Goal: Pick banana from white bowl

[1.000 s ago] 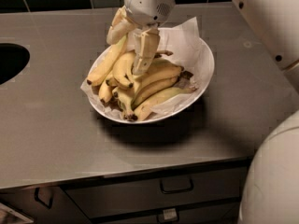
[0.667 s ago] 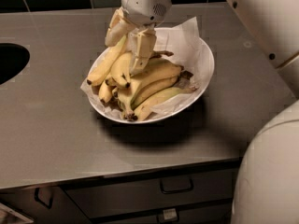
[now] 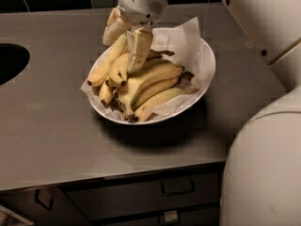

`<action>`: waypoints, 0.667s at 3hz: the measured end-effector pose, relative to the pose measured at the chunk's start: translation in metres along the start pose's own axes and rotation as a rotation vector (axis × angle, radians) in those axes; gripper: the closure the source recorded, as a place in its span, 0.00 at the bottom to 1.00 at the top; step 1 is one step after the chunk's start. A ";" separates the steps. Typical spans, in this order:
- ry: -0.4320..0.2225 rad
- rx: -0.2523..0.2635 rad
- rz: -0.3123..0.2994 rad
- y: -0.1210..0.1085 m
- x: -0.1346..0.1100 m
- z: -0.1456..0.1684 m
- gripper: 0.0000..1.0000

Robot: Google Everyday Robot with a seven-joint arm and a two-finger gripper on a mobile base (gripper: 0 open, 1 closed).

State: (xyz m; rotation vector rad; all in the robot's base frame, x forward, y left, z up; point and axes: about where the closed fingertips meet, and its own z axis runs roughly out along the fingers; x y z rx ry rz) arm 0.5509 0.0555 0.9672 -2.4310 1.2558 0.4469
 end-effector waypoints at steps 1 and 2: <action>-0.008 -0.006 0.002 -0.008 -0.001 0.005 0.46; -0.012 0.033 0.001 -0.019 -0.003 0.006 0.65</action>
Offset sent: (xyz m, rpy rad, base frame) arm 0.0045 0.0064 -0.0020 0.0025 0.0082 0.0024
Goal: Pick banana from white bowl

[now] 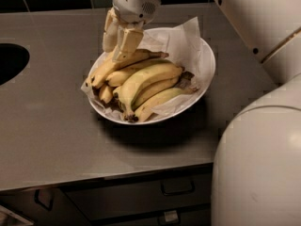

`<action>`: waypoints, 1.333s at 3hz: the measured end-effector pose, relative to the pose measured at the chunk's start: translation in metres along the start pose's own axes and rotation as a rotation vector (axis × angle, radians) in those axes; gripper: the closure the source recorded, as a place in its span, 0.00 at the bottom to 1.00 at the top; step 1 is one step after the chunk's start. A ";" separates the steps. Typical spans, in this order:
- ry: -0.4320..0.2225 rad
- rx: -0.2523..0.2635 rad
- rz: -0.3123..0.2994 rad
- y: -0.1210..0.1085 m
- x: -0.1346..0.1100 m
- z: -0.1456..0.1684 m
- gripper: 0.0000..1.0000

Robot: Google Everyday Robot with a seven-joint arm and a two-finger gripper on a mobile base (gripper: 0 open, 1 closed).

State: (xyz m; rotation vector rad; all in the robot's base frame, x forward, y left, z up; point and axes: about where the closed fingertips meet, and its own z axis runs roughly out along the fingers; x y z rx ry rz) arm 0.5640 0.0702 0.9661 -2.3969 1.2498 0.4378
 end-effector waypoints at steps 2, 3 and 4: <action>0.000 0.000 0.000 0.000 0.000 0.000 1.00; 0.000 0.000 0.000 0.000 0.000 0.000 0.74; 0.000 0.000 0.000 0.000 0.000 0.000 0.50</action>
Offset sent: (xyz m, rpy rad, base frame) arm 0.0001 0.0001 0.0000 0.0002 -0.0002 -0.0001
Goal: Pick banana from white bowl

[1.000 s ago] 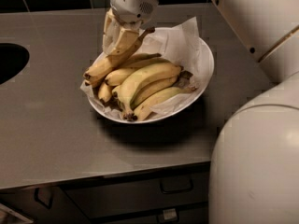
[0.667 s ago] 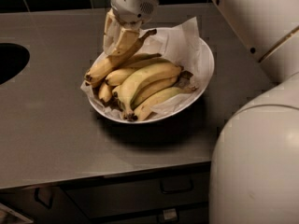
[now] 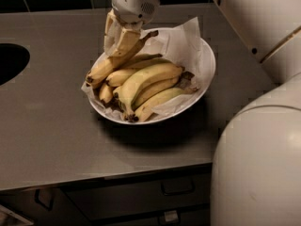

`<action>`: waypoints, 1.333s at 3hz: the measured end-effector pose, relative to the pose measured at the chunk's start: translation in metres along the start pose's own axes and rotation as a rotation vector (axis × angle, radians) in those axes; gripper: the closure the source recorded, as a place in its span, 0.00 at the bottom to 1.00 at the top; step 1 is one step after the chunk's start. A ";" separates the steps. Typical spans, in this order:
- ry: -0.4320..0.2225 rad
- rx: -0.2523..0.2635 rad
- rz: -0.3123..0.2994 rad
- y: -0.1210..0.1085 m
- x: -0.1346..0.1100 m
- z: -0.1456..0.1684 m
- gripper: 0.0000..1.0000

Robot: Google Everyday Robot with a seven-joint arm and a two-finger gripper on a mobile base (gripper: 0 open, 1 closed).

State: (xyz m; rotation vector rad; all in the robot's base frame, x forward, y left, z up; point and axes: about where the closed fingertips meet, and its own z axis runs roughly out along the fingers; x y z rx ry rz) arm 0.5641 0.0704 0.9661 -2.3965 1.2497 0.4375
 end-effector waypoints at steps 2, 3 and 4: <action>0.000 0.000 0.000 0.000 0.000 0.000 0.06; 0.005 0.019 0.008 -0.007 -0.001 0.002 0.05; 0.034 0.008 0.055 -0.006 0.001 0.002 0.18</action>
Offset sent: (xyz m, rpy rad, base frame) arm 0.0000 0.0001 0.0001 -0.0014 0.0002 -0.0005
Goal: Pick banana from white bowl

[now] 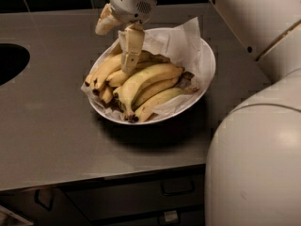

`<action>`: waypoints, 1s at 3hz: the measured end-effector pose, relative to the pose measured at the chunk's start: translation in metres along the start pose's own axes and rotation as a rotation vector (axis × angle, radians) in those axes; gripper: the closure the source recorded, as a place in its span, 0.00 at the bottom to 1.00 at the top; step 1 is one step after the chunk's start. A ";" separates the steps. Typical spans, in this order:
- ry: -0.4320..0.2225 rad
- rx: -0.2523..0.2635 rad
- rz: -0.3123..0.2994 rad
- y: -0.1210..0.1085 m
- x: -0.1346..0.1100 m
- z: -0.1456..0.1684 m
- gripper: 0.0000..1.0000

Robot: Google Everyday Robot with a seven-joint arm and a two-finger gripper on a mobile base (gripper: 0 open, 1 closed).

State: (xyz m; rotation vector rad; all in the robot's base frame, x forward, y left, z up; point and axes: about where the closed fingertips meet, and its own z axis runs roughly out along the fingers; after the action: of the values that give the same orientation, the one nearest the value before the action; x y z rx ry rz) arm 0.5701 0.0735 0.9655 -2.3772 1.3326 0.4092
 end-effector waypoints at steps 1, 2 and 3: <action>0.019 -0.009 0.048 0.005 0.001 -0.003 0.37; 0.030 -0.023 0.085 0.009 0.001 -0.005 0.42; 0.032 -0.033 0.126 0.015 0.001 -0.009 0.43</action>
Offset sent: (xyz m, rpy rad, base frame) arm -0.0316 -0.0298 0.0039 -0.1348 0.1330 -0.0713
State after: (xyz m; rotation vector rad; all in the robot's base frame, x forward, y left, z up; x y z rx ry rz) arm 0.5584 0.0618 0.9698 -2.3429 1.5069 0.4337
